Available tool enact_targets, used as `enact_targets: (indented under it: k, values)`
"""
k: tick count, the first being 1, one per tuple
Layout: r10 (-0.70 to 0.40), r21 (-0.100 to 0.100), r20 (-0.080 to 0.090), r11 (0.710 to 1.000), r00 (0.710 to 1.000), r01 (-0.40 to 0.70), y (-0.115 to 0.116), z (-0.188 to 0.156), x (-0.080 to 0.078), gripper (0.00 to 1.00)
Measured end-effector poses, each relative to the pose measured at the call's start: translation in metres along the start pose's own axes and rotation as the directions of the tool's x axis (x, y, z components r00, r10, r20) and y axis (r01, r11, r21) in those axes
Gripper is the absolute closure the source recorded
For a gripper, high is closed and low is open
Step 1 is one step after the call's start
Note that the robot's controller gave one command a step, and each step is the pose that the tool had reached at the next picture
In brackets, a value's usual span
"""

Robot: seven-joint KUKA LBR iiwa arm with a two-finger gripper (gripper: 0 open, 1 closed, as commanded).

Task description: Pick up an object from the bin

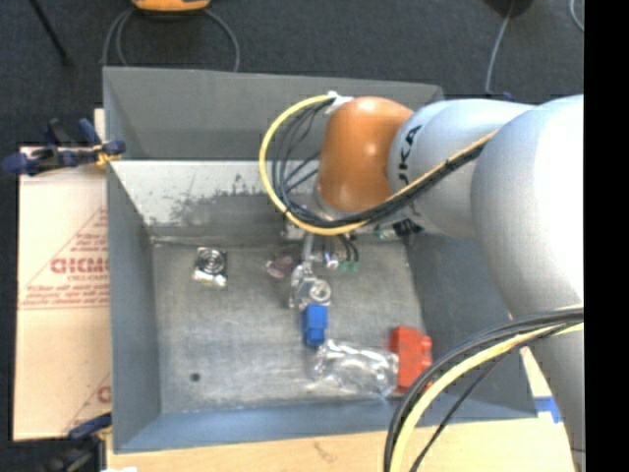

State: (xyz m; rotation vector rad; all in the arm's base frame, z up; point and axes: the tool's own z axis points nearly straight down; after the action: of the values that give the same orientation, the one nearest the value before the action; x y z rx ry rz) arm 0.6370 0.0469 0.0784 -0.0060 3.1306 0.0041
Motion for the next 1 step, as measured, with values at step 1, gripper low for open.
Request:
enact_targets:
  k: [1]
  values:
    - [0.003, 0.000, 0.002, 1.000, 1.000, -0.003, -0.0004, -0.0012, -0.0021, 0.00]
